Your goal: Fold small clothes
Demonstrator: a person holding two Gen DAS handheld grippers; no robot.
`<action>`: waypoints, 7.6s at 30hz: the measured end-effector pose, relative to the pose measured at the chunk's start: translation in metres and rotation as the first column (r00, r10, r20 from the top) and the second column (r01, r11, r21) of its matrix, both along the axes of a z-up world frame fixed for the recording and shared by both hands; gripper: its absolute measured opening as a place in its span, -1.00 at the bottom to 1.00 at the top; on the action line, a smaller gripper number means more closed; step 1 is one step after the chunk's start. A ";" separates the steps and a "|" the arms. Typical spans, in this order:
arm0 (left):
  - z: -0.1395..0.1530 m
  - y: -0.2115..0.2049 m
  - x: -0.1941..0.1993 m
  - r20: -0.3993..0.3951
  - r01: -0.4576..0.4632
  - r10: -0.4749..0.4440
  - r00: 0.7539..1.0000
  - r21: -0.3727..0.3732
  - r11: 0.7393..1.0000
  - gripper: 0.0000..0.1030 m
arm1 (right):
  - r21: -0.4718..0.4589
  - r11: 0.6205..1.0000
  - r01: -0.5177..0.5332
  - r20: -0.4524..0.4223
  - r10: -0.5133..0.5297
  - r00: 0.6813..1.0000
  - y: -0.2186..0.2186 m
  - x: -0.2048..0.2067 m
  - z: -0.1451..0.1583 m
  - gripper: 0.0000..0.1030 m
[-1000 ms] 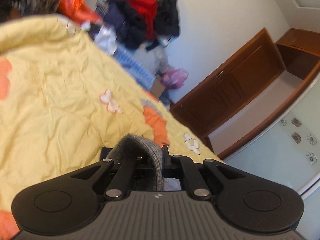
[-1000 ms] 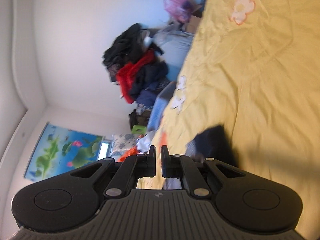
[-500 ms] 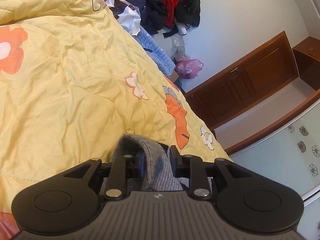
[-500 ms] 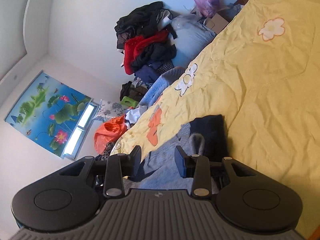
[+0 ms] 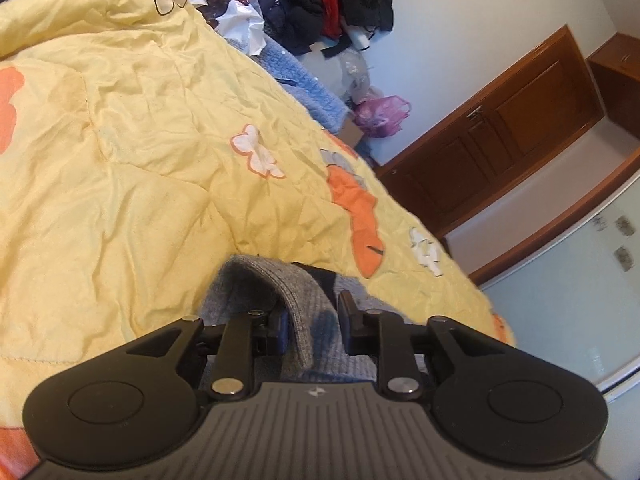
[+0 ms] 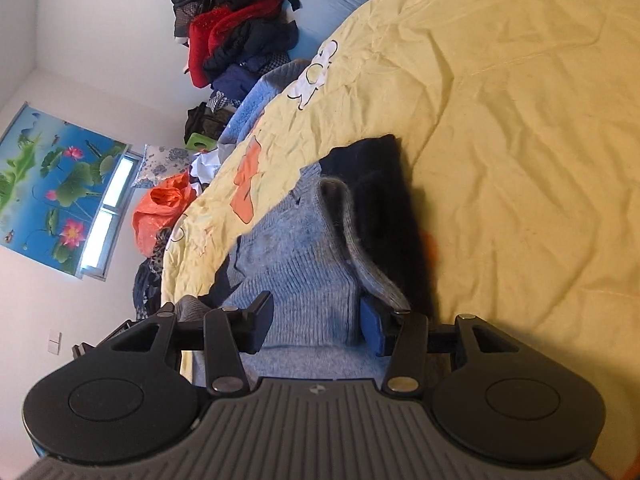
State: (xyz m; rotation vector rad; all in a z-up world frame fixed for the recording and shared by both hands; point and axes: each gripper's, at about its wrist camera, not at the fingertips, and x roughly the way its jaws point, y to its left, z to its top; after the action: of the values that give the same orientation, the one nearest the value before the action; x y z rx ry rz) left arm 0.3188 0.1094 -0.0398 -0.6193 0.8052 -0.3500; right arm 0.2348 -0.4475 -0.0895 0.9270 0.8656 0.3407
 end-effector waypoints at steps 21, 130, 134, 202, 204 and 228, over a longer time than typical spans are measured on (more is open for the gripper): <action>-0.001 0.062 -0.025 -0.071 -0.290 0.285 0.956 -0.083 0.953 0.65 | 0.119 0.972 0.205 0.126 -0.219 0.968 -0.020 0.010 0.015 0.44; 0.056 0.004 -0.342 0.456 -0.341 0.202 0.866 0.245 0.908 0.40 | -0.301 0.929 0.214 0.368 -0.094 0.925 0.073 -0.218 0.079 0.30; 0.014 -0.060 -0.278 0.371 -0.241 0.062 0.927 0.460 0.855 0.37 | -0.396 0.913 0.102 0.259 0.005 0.966 0.120 -0.143 0.051 0.27; -0.014 0.044 -0.429 0.167 -0.355 0.334 0.928 0.117 0.928 0.77 | -0.808 0.584 0.076 0.283 0.272 0.920 0.213 -0.214 0.015 1.00; -0.024 0.055 -0.439 0.109 -0.356 0.359 0.927 -0.045 0.933 0.78 | -0.802 0.592 0.077 0.288 0.269 0.919 0.211 -0.215 0.016 1.00; -0.022 0.009 -0.384 0.119 -0.393 0.379 0.918 0.134 0.910 -0.90 | -0.749 0.661 0.038 0.278 0.262 0.924 0.207 -0.209 0.034 0.93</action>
State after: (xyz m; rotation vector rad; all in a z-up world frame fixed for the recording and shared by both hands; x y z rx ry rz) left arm -0.0653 0.1181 -0.0622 -0.5963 0.5975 0.0489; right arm 0.0257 -0.2403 -0.0560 0.0161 0.6199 0.2173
